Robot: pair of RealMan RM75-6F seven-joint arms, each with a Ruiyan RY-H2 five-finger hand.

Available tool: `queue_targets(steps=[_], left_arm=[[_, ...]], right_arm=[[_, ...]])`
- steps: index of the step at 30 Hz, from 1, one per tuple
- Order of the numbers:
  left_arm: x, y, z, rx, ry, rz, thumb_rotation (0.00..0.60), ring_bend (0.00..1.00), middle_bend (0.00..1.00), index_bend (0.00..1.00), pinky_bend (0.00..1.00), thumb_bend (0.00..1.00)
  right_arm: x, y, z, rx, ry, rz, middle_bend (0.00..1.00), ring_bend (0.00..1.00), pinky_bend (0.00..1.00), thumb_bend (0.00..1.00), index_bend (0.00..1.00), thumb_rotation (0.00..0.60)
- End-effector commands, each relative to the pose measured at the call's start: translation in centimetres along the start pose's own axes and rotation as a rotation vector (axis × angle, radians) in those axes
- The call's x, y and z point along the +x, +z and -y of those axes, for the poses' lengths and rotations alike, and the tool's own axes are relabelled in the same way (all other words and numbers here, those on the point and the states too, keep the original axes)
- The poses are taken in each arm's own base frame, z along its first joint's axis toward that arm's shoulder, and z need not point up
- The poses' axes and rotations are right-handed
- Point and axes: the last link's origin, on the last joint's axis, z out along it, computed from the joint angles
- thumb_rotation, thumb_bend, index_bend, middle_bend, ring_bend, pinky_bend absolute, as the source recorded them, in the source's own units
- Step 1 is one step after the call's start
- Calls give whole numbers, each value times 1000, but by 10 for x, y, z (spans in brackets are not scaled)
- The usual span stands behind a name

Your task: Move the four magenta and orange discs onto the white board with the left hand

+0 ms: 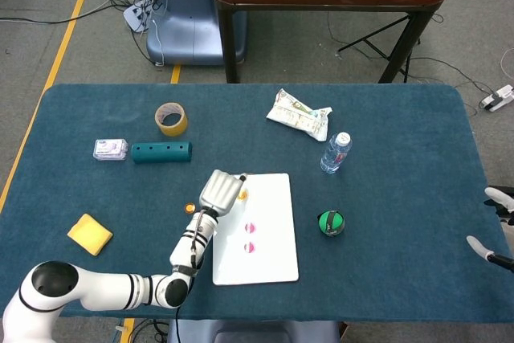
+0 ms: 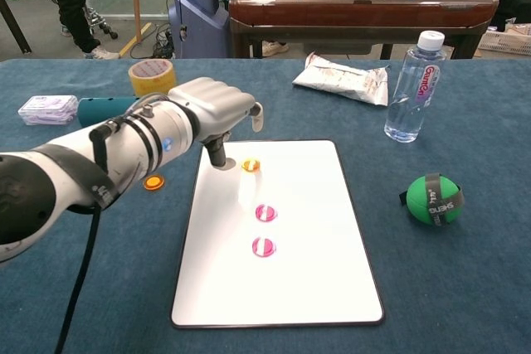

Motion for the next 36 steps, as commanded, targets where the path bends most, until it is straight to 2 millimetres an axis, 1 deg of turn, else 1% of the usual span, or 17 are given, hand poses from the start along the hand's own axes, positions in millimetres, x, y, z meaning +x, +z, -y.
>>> queue_targets(steps=[1, 10, 19, 25, 36], left_arm=[[-3, -9, 8, 11, -15, 27, 600, 1000, 1000, 382, 1000, 320], [-2, -34, 30, 37, -53, 63, 600, 1000, 1000, 442, 1000, 319], [-12, -50, 59, 97, -81, 101, 600, 1000, 1000, 463, 1000, 320], [-24, -54, 70, 117, -91, 131, 600, 1000, 1000, 465, 1000, 319], [-44, -52, 73, 128, -108, 169, 600, 1000, 1000, 467, 1000, 319]], right_arm=[[-1, 0, 1, 3, -3, 5, 356, 399, 482, 73, 219, 600], [-5, 1, 5, 9, -17, 17, 356, 399, 482, 73, 219, 600], [-10, 3, 8, 13, -36, 33, 356, 399, 482, 73, 219, 600], [-12, 4, 10, 14, -43, 38, 356, 399, 482, 73, 219, 600], [-12, 4, 10, 11, -41, 35, 356, 399, 482, 73, 219, 600]])
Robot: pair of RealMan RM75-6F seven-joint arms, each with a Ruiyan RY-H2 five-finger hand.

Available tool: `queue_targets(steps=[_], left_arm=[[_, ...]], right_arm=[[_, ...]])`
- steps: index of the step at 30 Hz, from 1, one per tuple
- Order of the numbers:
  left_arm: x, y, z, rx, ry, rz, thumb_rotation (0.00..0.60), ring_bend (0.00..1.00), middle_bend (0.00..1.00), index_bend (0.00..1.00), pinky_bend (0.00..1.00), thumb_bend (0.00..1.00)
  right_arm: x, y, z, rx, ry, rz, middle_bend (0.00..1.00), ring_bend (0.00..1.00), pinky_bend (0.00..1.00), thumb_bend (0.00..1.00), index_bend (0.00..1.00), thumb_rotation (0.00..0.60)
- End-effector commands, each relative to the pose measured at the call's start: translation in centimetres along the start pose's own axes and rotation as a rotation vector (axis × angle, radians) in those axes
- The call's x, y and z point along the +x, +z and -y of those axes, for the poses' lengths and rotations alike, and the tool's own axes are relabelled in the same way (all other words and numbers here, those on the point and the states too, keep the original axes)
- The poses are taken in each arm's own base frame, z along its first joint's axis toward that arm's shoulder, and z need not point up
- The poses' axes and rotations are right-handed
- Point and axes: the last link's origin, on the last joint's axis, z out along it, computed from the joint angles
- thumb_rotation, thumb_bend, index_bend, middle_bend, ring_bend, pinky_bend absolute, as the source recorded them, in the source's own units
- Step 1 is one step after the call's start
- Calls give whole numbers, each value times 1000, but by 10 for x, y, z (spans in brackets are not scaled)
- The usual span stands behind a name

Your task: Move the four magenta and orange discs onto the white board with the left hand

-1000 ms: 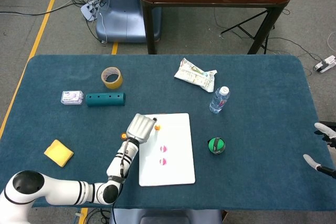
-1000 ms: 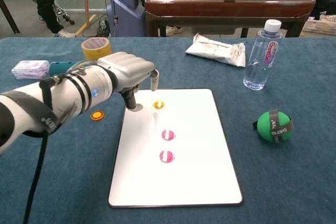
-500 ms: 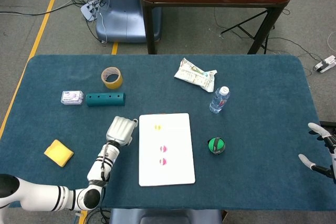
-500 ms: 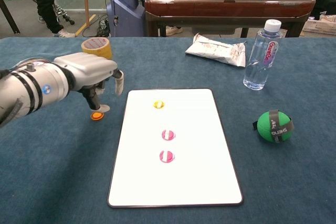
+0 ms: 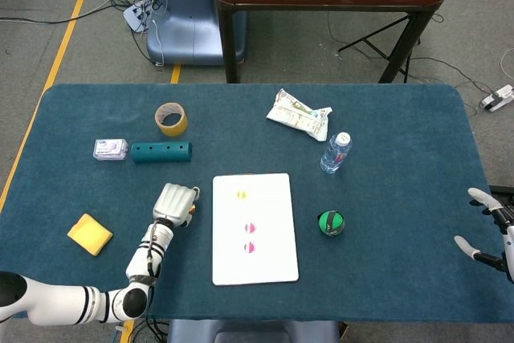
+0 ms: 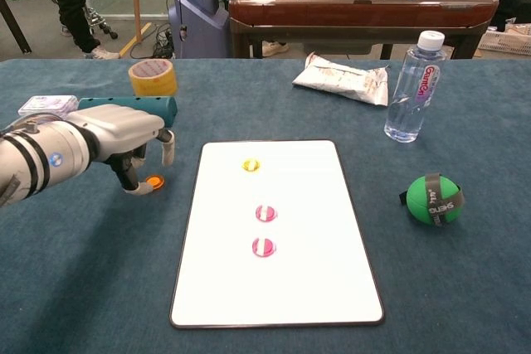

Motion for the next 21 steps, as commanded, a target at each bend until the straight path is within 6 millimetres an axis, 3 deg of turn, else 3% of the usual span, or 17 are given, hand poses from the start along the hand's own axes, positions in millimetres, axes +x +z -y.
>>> queue_targets(steps=[1, 21], left_arm=[[-5, 2, 1, 3, -6, 9, 600, 1000, 1000, 468, 1000, 319], [-12, 6, 7, 17, -8, 10, 600, 1000, 1000, 560, 1000, 320]], right_arm=[[0, 0, -1, -1, 1, -2, 356, 399, 482, 72, 219, 600], [-1, 1, 0, -2, -3, 5, 356, 399, 482, 73, 219, 600]])
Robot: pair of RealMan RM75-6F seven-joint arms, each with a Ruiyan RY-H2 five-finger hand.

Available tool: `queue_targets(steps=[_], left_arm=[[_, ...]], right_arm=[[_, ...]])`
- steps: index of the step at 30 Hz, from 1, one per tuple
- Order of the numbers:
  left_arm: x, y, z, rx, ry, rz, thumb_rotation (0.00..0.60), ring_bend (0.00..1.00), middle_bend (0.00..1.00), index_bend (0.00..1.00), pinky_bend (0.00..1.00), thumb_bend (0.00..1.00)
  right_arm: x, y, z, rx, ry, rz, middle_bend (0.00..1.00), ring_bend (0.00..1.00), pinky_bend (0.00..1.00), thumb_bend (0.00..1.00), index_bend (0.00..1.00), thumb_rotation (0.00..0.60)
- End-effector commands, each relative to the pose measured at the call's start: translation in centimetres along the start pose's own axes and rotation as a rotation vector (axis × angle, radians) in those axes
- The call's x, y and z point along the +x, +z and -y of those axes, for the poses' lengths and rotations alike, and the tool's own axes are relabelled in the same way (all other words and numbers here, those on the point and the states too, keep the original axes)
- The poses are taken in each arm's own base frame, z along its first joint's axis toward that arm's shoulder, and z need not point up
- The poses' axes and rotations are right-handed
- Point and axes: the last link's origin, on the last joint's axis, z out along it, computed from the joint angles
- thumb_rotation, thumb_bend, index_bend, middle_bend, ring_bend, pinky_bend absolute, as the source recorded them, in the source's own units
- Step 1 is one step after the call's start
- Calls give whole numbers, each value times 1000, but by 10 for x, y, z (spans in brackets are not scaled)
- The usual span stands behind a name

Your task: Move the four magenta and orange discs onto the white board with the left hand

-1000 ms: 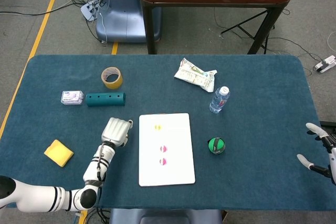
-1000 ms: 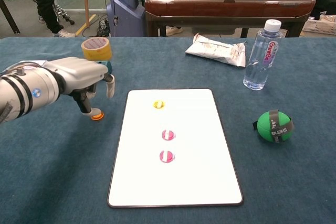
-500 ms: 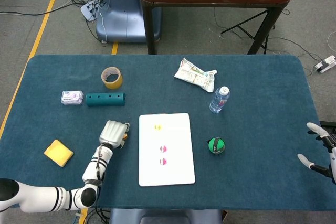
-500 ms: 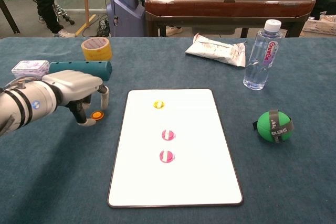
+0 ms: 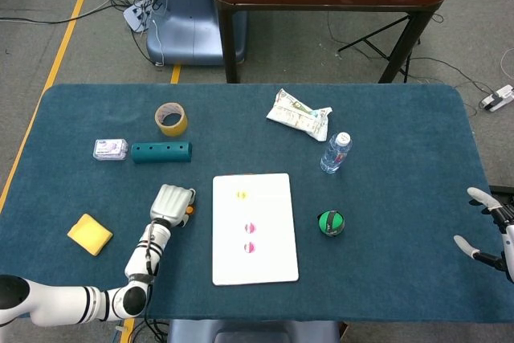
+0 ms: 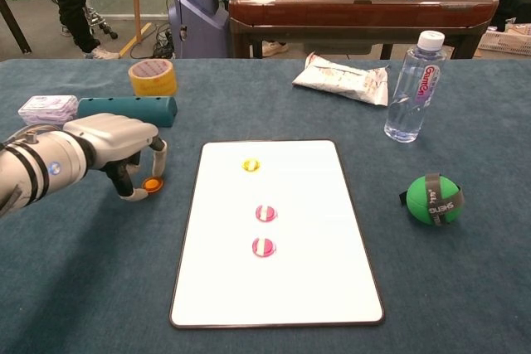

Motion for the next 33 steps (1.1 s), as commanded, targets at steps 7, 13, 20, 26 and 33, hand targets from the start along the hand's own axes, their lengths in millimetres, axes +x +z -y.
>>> queue_targets(steps=[7, 13, 20, 26, 33], left_arm=[[3, 0, -5, -15, 8, -8, 600, 1000, 1000, 599, 1000, 319], [18, 0, -15, -37, -24, -41, 600, 1000, 1000, 603, 1000, 319], [42, -1, -35, -86, -75, -87, 600, 1000, 1000, 607, 1000, 319], [58, -1, -61, -142, -86, -119, 600, 1000, 1000, 609, 1000, 319], [65, 1, -94, -202, -71, -121, 600, 1000, 1000, 610, 1000, 320]], right_arm=[[1, 0, -1, 0, 3, -3, 356, 399, 482, 73, 219, 600], [2, -1, -1, 0, 7, -7, 356, 399, 482, 73, 219, 600], [4, -2, -2, 2, 12, -14, 356, 399, 482, 73, 219, 600], [8, -5, -3, 2, 21, -31, 356, 399, 482, 72, 219, 600], [13, -8, -7, -4, 40, -52, 356, 399, 482, 73, 219, 600]])
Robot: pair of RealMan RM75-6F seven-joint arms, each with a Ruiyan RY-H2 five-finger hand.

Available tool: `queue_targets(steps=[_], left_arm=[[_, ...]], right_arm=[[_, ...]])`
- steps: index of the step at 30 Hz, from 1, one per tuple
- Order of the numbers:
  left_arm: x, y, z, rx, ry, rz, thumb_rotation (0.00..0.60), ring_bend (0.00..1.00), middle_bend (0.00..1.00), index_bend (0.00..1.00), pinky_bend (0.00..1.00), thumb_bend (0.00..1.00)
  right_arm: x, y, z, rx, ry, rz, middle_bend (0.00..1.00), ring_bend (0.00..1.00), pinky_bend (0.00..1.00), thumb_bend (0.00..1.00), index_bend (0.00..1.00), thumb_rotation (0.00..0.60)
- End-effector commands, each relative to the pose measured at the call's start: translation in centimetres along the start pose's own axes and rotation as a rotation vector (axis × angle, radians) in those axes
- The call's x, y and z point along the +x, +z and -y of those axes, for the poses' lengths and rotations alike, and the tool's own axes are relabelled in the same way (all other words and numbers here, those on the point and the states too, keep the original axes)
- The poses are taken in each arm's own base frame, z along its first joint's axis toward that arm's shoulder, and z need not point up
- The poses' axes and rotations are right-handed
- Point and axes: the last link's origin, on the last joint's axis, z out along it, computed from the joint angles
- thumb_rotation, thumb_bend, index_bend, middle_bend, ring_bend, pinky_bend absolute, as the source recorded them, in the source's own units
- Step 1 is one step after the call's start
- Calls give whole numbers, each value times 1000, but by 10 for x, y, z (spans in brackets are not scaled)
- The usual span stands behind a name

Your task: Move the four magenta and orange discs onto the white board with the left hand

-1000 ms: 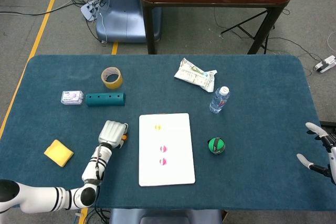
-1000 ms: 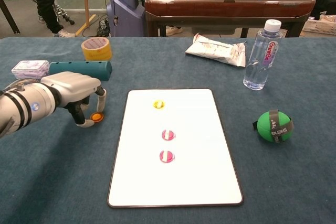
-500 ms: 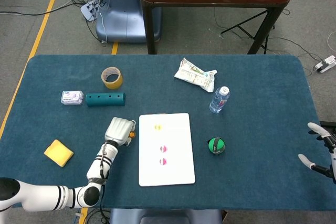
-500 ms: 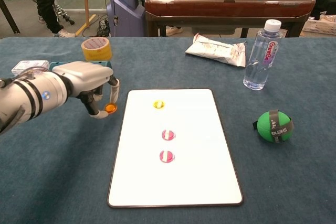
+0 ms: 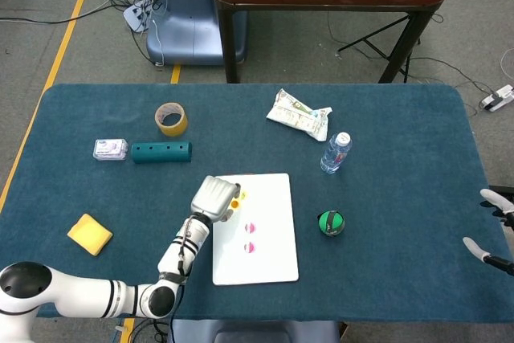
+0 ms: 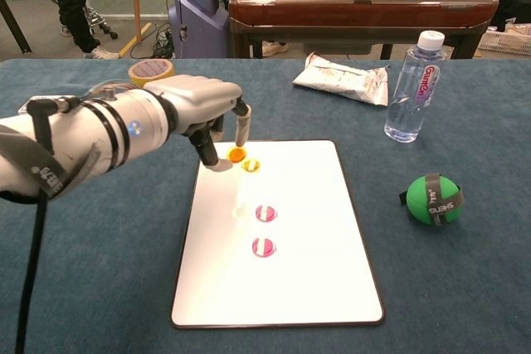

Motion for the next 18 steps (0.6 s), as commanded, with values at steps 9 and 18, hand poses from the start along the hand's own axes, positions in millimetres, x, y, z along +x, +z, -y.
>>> queue_targets(steps=[9, 18], left_arm=[[-6, 14, -31, -45, 14, 20, 600, 1000, 1000, 613, 1000, 319], [-13, 16, -22, -15, 59, 33, 600, 1000, 1000, 615, 1000, 319]], right_arm=[[8, -4, -7, -11, 25, -28, 356, 399, 482, 73, 219, 600], [9, -4, -9, -11, 32, -32, 356, 399, 482, 73, 219, 600]])
